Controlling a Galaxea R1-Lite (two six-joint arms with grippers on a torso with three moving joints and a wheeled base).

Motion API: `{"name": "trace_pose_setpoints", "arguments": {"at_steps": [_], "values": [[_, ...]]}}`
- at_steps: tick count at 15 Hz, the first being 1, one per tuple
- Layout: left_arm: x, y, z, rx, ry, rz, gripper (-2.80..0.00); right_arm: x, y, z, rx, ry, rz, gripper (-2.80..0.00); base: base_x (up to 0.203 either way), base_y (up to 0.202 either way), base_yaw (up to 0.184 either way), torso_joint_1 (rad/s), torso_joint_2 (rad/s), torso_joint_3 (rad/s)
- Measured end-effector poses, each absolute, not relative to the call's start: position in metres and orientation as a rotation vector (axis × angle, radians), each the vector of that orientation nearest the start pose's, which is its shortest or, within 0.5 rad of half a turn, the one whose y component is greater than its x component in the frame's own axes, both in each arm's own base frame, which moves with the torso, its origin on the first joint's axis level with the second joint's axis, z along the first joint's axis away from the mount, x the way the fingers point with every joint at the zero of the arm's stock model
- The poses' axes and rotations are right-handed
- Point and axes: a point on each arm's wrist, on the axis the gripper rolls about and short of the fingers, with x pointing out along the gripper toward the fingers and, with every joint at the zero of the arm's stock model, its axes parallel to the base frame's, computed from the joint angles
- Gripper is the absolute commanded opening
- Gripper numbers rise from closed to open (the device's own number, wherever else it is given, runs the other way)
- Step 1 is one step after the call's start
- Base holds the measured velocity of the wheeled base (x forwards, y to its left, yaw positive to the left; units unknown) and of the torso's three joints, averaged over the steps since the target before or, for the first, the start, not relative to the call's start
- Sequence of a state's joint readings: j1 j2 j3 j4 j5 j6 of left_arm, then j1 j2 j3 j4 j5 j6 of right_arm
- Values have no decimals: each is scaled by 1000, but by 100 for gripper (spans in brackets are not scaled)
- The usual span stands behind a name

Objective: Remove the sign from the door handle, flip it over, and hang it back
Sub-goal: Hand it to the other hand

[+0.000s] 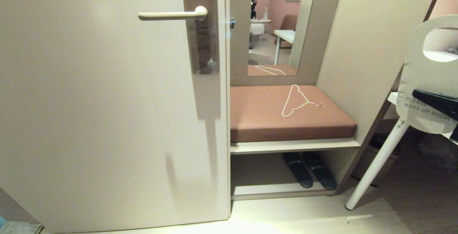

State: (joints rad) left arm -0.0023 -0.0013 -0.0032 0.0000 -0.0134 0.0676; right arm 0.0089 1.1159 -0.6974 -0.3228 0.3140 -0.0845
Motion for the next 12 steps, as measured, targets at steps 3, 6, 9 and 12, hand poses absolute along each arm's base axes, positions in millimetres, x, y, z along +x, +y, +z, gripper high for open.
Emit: {"name": "trace_pose_setpoints", "arguments": {"at_steps": [3,6,9,12], "values": [[-23,0,76,88,-4,-23,-280,184,11,262,-116,86,445,-280,0,0,0,0,0,0],[-23,-1,77,112,-5,-32,-280,204,14,268,-131,74,561,-280,0,0,0,0,0,0],[-24,-1,79,139,-11,-51,-280,216,17,268,-128,75,659,-280,0,0,0,0,0,0],[-24,-3,98,123,-28,-131,-280,222,25,264,-122,91,708,-280,0,0,0,0,0,0]]}}
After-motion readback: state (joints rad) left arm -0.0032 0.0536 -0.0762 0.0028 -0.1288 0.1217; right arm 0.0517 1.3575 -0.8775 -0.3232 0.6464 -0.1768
